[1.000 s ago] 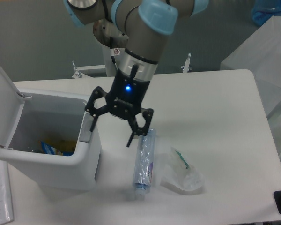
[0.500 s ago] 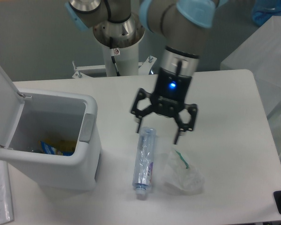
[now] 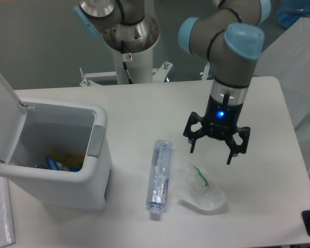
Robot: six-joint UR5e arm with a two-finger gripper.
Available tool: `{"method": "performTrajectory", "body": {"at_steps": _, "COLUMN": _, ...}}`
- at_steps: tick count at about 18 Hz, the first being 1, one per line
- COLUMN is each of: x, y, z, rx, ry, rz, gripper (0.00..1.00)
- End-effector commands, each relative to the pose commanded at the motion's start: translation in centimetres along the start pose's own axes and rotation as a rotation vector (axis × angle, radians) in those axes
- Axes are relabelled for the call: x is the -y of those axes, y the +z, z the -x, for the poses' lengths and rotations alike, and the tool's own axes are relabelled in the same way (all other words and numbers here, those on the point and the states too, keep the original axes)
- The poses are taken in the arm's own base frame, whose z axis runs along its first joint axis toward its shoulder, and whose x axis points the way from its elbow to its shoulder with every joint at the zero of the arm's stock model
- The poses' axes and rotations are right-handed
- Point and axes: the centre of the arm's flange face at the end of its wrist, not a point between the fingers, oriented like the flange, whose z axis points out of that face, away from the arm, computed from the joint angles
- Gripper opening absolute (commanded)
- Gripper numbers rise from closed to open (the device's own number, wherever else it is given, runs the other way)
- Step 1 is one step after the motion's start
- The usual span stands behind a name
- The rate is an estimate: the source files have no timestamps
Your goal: Open the trash can
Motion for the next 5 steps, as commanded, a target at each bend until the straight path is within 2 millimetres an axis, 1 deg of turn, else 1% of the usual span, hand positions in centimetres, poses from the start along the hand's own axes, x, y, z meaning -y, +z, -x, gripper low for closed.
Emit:
{"method": "performTrajectory", "body": {"at_steps": 2, "x": 0.3, "y": 1.0, "z": -0.7, "rx": -0.002, "ry": 0.027, "rz": 0.04, "gripper": 1.0}}
{"method": "performTrajectory", "body": {"at_steps": 5, "x": 0.4, "y": 1.7, "z": -1.0, "rx": -0.006, "ry": 0.032, "rz": 0.058, "gripper": 1.0}}
